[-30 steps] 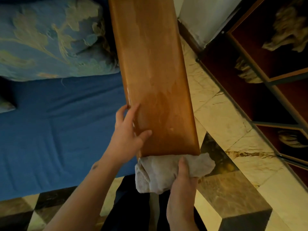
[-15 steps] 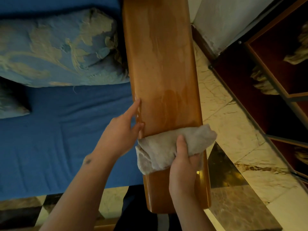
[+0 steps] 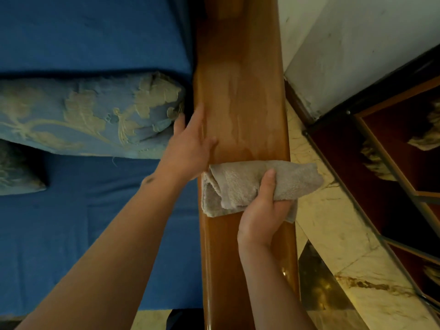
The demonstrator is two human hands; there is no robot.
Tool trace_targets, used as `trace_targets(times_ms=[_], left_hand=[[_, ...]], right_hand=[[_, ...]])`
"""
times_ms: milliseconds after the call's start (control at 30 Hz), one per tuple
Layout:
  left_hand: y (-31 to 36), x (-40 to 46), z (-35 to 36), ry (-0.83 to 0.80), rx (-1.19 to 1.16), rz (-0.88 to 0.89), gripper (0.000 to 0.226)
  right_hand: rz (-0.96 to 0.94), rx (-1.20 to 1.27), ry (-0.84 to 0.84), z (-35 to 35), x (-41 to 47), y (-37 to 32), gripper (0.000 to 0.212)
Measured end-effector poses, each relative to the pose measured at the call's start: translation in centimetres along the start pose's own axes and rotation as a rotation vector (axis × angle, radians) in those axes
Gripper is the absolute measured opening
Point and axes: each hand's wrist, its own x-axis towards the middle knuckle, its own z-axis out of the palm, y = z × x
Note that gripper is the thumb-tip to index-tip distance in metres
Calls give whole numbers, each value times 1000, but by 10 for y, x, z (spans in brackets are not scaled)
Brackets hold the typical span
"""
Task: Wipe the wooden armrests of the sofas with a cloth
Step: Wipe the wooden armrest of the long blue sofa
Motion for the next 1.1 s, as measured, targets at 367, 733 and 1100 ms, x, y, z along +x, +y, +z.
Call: trace_targets(times_ms=[367, 733, 1100], left_hand=[[10, 50, -6, 235, -22, -83, 75], [21, 54, -16, 140, 60, -171, 105], [-3, 57, -10, 171, -178, -71, 102]], right_hand=[[-150, 9, 44, 104, 64, -41, 38], [-397, -182, -314, 167, 140, -92, 15], [-325, -1227, -1253, 194, 160, -156, 22]])
